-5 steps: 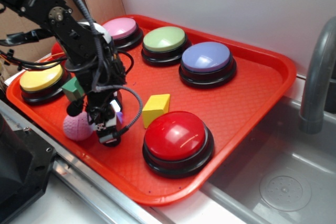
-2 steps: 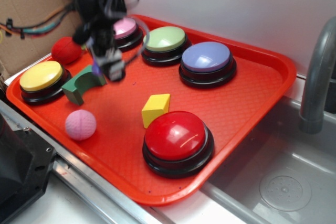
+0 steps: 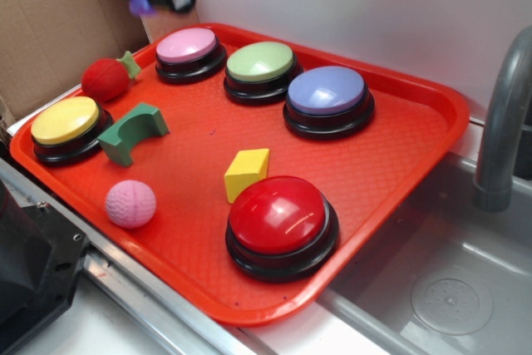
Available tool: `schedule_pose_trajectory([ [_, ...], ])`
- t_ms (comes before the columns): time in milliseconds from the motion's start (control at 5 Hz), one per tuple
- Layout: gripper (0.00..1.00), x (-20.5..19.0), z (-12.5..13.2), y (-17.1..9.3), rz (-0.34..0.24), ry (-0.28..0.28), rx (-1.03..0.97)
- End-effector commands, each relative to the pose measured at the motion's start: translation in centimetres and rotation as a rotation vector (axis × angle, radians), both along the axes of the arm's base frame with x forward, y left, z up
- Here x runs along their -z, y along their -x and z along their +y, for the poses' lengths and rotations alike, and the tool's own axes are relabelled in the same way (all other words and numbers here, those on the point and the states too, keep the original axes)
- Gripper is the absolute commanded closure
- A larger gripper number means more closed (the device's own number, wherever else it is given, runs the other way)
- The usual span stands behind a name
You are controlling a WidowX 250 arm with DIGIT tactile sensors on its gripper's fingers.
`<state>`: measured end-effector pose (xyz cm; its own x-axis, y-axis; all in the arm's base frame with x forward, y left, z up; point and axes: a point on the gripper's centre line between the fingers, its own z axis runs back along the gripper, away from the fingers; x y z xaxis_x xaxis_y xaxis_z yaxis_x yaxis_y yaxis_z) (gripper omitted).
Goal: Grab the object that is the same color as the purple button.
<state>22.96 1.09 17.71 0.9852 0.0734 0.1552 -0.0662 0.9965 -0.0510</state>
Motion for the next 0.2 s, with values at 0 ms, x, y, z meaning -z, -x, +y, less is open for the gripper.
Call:
schedule_pose_trajectory([
  [0,1.00,-2.61,1.57,-1.21,-0.047,-0.072,-0.118],
])
